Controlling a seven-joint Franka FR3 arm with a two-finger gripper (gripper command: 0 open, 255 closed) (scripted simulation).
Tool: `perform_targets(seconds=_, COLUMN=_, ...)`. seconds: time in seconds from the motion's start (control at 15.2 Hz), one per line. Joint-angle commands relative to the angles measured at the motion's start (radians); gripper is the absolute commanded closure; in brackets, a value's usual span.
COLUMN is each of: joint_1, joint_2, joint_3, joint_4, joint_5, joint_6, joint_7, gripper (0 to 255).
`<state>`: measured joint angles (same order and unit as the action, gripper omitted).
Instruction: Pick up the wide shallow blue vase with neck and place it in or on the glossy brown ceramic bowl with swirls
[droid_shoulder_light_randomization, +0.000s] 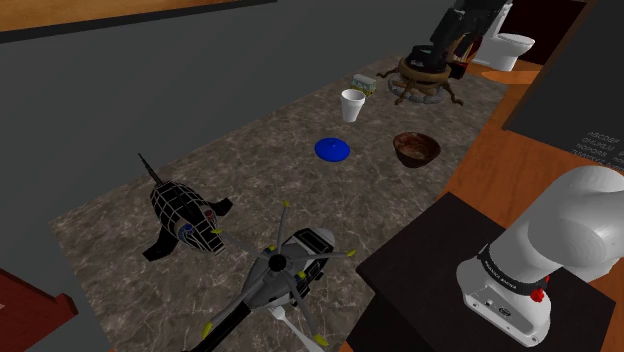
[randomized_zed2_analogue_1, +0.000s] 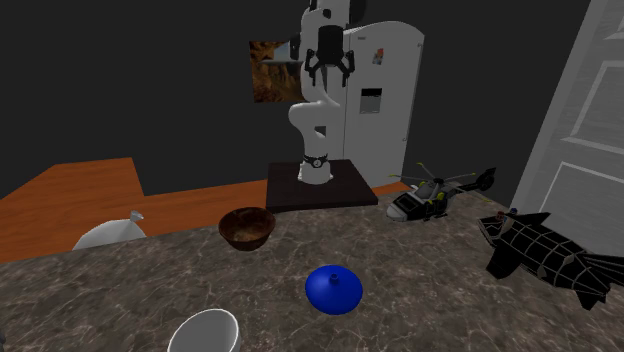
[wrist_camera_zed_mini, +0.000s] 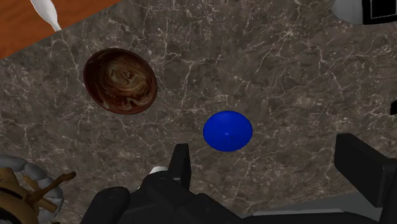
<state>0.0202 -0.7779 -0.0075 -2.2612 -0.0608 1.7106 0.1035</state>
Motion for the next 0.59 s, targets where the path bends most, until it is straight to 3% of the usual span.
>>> perform_targets(seconds=0.0, joint_1=0.0, joint_2=0.0, joint_3=0.0, joint_4=0.0, joint_5=0.0, joint_6=0.0, joint_7=0.0, gripper=0)
perform_targets(seconds=0.53, joint_1=0.003, joint_2=0.235, joint_3=-0.045, joint_4=-0.013, joint_5=0.006, joint_6=0.199, joint_7=-0.04, gripper=0)
